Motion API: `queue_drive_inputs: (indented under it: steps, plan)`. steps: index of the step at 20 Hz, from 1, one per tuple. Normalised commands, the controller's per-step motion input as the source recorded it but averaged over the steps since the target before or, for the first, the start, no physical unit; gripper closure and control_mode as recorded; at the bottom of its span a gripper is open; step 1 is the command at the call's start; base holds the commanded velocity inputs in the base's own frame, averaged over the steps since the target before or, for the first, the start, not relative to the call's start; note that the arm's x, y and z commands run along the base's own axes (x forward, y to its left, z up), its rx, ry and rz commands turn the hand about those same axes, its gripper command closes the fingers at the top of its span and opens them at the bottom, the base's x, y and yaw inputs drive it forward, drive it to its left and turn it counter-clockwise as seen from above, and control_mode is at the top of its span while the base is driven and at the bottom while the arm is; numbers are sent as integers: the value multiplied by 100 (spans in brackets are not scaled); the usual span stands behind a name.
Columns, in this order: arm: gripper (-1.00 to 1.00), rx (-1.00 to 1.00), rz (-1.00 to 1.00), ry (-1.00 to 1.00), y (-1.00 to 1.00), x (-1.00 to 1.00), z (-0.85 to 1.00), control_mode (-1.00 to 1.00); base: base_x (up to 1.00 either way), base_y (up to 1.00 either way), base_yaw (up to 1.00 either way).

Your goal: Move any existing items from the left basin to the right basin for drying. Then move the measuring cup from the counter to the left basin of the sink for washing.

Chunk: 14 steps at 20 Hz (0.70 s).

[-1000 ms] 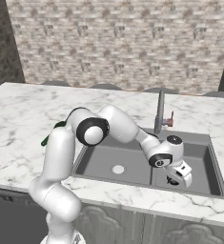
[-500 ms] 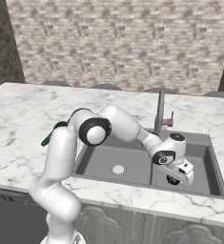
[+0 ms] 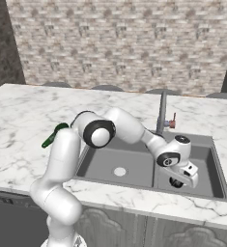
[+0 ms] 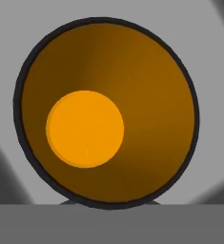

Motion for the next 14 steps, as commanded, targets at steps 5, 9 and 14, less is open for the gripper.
queue_drive_inputs:
  steps: [5, 9, 14]
  plan:
    - [-100, 0, 0, 0, 0, 0, -28, -100, 0, 0, 0]
    - [-100, 0, 0, 0, 0, 0, -10, -100, 0, 0, 0]
    - [-100, 0, 0, 0, 0, 0, -1, -100, 0, 0, 0]
